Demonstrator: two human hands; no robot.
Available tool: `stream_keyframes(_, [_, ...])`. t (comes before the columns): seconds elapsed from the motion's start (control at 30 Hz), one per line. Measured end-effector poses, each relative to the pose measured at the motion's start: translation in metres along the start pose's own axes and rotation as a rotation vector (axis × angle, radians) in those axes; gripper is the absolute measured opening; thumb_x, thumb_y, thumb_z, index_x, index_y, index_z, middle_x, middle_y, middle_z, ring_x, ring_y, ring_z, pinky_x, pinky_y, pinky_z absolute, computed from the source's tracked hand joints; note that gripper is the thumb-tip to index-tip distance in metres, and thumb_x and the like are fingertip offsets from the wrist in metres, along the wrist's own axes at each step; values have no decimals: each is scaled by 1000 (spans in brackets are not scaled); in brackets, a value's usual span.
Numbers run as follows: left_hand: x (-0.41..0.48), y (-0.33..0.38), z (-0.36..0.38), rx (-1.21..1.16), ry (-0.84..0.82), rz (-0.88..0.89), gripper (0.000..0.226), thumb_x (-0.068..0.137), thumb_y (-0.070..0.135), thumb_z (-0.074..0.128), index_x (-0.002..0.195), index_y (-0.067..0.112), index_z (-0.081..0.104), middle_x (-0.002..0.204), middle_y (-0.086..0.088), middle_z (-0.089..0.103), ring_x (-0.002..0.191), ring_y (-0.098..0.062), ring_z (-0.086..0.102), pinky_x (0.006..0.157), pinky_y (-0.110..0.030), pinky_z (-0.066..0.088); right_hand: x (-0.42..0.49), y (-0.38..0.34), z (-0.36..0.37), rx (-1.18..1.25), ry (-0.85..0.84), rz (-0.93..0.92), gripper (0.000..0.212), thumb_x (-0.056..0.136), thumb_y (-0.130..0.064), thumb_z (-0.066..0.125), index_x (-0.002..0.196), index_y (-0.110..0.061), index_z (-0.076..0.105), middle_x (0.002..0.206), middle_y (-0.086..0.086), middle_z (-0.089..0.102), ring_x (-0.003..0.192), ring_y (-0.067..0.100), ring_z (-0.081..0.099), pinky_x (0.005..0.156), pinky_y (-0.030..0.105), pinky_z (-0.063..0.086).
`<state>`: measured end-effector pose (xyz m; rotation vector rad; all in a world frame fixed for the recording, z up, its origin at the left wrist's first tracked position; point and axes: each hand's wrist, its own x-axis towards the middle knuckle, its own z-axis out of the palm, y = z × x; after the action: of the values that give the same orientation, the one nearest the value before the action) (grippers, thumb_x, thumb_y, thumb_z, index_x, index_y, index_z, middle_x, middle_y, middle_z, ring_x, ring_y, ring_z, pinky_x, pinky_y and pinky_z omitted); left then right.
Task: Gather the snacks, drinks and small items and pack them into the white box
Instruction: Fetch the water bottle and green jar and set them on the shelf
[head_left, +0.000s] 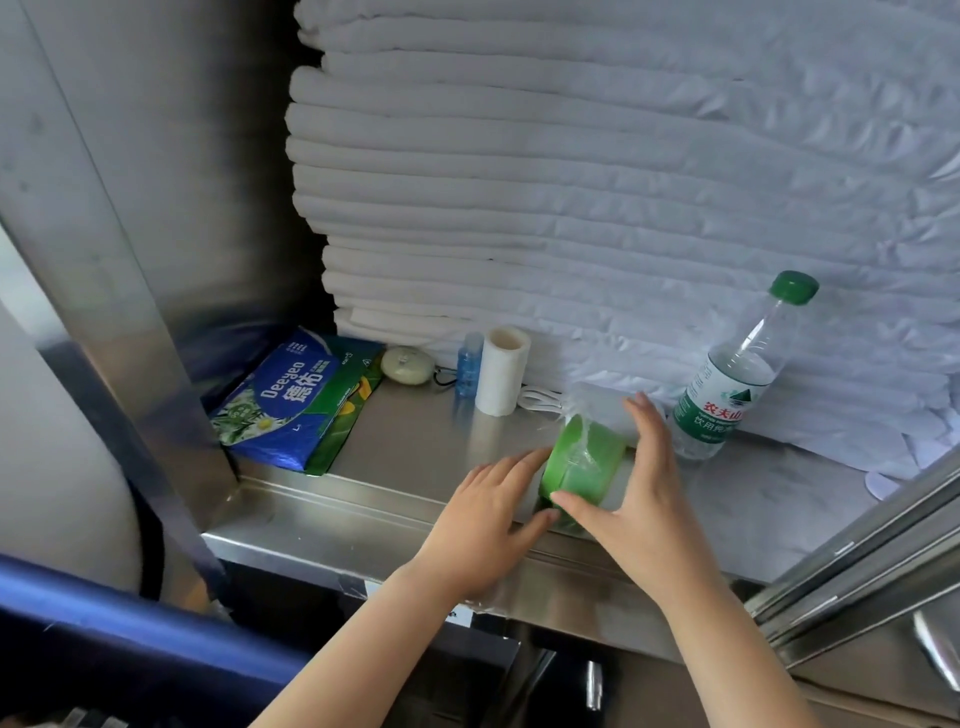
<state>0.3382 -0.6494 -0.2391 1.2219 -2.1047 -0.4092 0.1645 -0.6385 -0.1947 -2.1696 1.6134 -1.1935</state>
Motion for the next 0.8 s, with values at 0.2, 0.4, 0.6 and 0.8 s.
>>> stream_keyframes(0.2, [1, 4, 6, 33, 57, -3, 54, 91, 39, 50, 141, 21, 39, 131, 7, 54, 118, -14, 51, 105, -30, 31, 15, -20, -8, -342, -129, -387, 60, 84, -43, 58, 140, -26, 42, 153, -2, 28, 144, 19, 16, 115, 41, 23])
stream_keyframes(0.4, [1, 4, 8, 111, 35, -22, 59, 87, 35, 58, 142, 26, 38, 123, 9, 58, 110, -15, 52, 102, -29, 32, 5, 1, -13, -293, -154, -142, 73, 74, -40, 72, 138, -25, 42, 145, -6, 39, 132, 14, 36, 108, 27, 29])
stream_keyframes(0.6, [-1, 7, 11, 155, 70, -1, 53, 82, 39, 61, 132, 28, 51, 122, 12, 60, 112, -13, 53, 100, -30, 32, -6, 9, -19, -344, -58, -74, 93, 61, -32, 85, 141, -23, 39, 135, 2, 45, 121, 20, 37, 101, 31, 34])
stream_keyframes(0.8, [-1, 5, 14, 170, 13, -4, 54, 82, 58, 56, 130, 34, 52, 131, 15, 55, 125, -11, 44, 107, -32, 24, -4, 7, -25, -361, -28, -25, 78, 61, -31, 85, 132, -29, 53, 125, 8, 47, 112, 32, 44, 96, 40, 40])
